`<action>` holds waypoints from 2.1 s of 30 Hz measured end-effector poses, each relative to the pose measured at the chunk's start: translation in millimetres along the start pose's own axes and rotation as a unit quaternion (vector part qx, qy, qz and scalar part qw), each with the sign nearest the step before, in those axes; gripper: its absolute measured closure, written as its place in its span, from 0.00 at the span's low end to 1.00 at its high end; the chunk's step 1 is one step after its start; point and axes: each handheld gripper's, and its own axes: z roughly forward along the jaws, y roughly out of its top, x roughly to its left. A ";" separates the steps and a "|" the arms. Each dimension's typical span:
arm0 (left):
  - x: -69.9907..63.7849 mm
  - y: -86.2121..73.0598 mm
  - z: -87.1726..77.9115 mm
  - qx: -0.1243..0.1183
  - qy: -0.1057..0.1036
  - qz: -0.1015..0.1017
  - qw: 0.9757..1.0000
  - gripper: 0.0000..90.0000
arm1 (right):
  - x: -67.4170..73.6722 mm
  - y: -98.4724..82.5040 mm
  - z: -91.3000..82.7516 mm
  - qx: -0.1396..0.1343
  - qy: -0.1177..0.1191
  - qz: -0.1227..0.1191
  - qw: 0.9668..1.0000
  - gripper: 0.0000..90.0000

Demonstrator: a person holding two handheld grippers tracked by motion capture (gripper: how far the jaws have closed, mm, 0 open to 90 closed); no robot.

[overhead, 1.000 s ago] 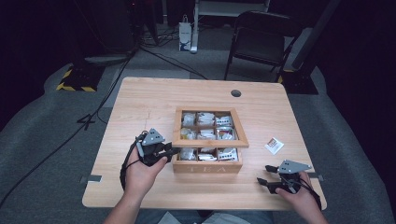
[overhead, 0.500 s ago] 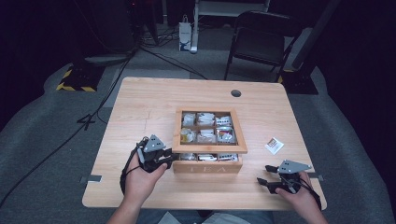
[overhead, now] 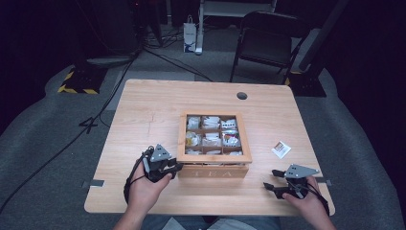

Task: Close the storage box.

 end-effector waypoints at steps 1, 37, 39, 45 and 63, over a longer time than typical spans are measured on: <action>0.1 0.0 -0.3 0.002 0.000 0.002 1.000 0.81 | 0.0 0.0 0.0 0.000 0.000 0.000 1.000 0.39; 4.7 3.3 -17.3 -0.019 0.023 0.022 0.999 0.54 | 0.7 0.7 0.9 0.000 -0.002 0.001 1.000 0.38; 14.0 0.9 -23.0 -0.030 0.039 0.028 0.998 0.50 | 0.6 0.7 0.9 0.000 -0.002 0.001 1.000 0.38; 30.3 -4.8 -37.4 -0.050 0.057 0.025 0.997 0.42 | 0.0 1.3 1.7 -0.001 -0.001 0.000 1.000 0.38; 93.1 -44.3 -38.2 -0.010 0.110 -0.013 0.994 0.28 | 0.6 1.3 1.7 0.000 -0.001 -0.001 1.000 0.38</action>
